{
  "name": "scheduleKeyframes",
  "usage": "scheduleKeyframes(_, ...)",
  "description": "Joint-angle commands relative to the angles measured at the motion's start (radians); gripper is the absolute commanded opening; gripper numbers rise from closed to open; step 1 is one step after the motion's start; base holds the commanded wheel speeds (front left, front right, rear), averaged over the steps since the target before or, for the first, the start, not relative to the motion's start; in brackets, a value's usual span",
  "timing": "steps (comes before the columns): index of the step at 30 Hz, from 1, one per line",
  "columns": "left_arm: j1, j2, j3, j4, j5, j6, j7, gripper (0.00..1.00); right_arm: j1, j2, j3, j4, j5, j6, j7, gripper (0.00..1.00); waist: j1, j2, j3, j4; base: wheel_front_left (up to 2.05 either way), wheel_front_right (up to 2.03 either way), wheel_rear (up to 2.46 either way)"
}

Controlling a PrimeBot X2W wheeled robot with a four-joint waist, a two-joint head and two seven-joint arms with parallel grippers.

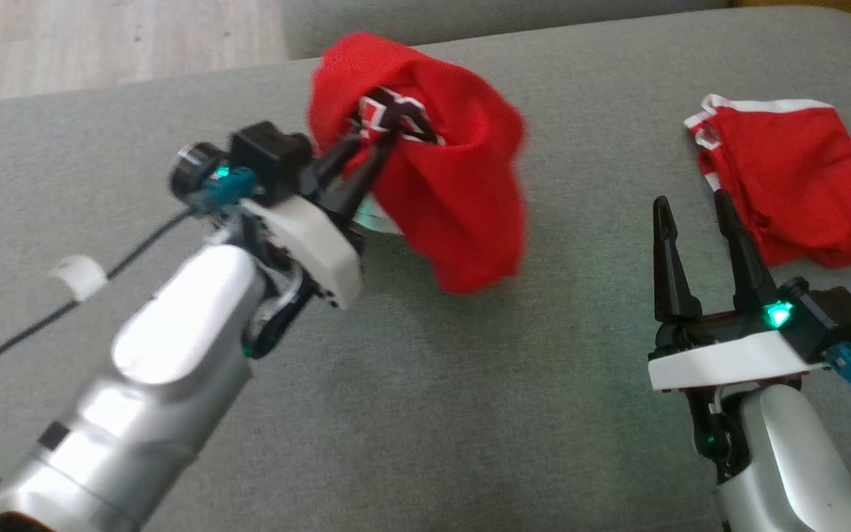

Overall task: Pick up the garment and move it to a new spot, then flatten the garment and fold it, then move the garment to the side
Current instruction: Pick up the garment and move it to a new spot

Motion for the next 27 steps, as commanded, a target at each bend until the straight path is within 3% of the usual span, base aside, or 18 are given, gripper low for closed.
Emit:
scheduleKeyframes(1, -0.048, 0.027, 0.040, -0.021, 0.005, 0.026, 0.001, 1.00, -0.032, 0.001, 0.024, -0.038, 0.009, 0.007, -0.011, 1.00, 0.0001, 0.0000, 0.010, -0.012, 0.00, 0.00, 0.00)
scheduleKeyframes(5, -0.067, 0.043, 0.055, 0.017, 0.040, 0.077, -0.029, 1.00, -0.037, 0.001, 0.025, -0.047, 0.011, 0.007, -0.011, 1.00, 0.0001, 0.0000, 0.021, -0.020, 0.00, 0.00, 0.00)
scheduleKeyframes(10, -0.048, 0.088, 0.099, 0.040, 0.033, 0.106, -0.087, 1.00, -0.027, 0.001, -0.003, -0.053, 0.007, 0.007, -0.011, 1.00, 0.0001, 0.0000, 0.020, 0.004, 0.00, 0.00, 0.00)
scheduleKeyframes(18, 0.124, 0.148, 0.192, -0.015, -0.035, 0.146, -0.246, 1.00, 0.006, 0.001, -0.015, -0.047, 0.000, 0.007, -0.011, 1.00, 0.0001, 0.0000, -0.019, 0.074, 0.00, 0.00, 0.00)
scheduleKeyframes(27, 0.403, 0.100, 0.295, -0.190, -0.029, 0.234, -0.308, 1.00, 0.044, 0.001, -0.022, -0.039, -0.015, 0.007, -0.011, 1.00, 0.0001, 0.0000, -0.051, 0.117, 0.00, 0.00, 0.00)
